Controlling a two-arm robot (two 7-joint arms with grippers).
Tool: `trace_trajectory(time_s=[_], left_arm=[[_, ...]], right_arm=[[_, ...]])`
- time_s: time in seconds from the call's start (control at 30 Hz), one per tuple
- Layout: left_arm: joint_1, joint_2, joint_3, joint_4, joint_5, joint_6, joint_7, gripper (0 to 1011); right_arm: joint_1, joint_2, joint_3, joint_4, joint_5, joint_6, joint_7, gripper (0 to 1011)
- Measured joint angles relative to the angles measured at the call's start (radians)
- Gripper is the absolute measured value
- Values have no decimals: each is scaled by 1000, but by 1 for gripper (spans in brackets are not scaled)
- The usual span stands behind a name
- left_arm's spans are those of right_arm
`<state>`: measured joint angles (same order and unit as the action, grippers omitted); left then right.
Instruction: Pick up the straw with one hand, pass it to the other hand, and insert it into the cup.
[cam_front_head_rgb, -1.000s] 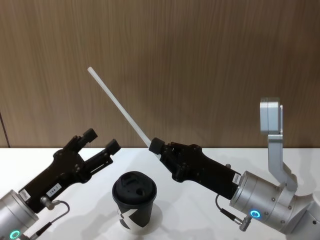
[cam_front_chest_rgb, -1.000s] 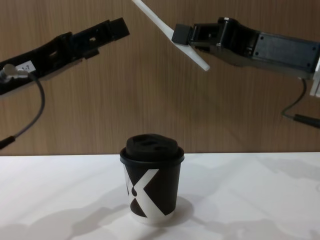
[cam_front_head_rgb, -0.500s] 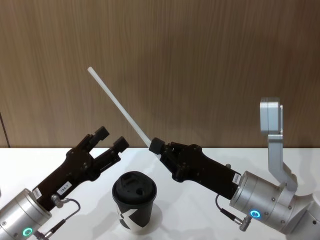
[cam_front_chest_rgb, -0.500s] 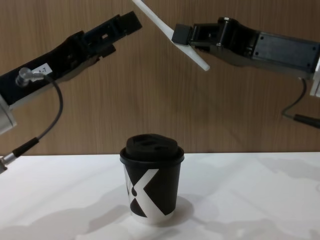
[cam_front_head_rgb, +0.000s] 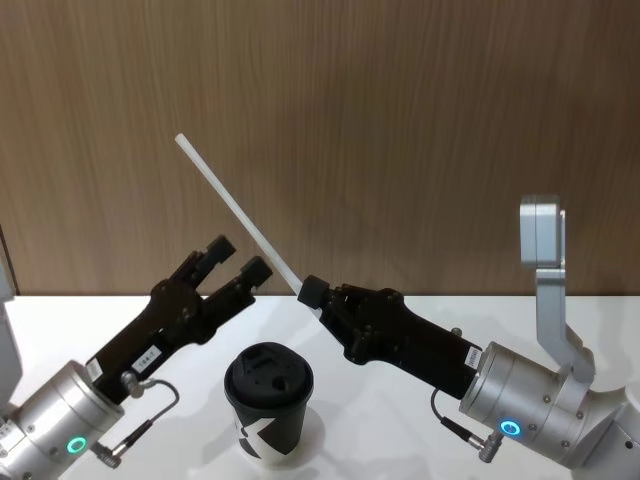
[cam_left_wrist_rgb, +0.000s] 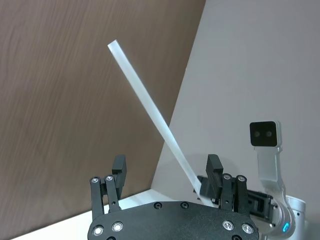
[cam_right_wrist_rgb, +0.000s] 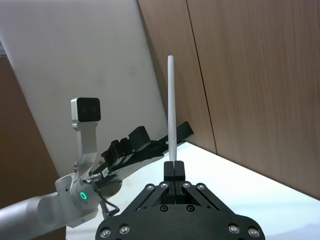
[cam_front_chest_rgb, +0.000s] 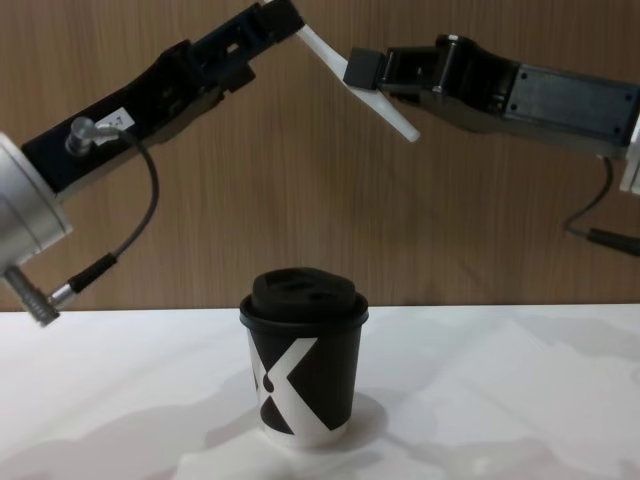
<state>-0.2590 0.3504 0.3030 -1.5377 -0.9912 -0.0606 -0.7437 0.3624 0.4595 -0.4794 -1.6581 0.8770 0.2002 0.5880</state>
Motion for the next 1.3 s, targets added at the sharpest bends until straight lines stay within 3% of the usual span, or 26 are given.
trace_trajectory(time_s=[1.07, 1.3], left_arm=[[-107, -54, 42, 101, -59, -14, -43, 1003], [-119, -58, 50, 111, -67, -17, -48, 889]], right_arm=[[0, 0, 0, 0, 0, 0, 0, 5], [0, 0, 0, 0, 0, 0, 0, 6]])
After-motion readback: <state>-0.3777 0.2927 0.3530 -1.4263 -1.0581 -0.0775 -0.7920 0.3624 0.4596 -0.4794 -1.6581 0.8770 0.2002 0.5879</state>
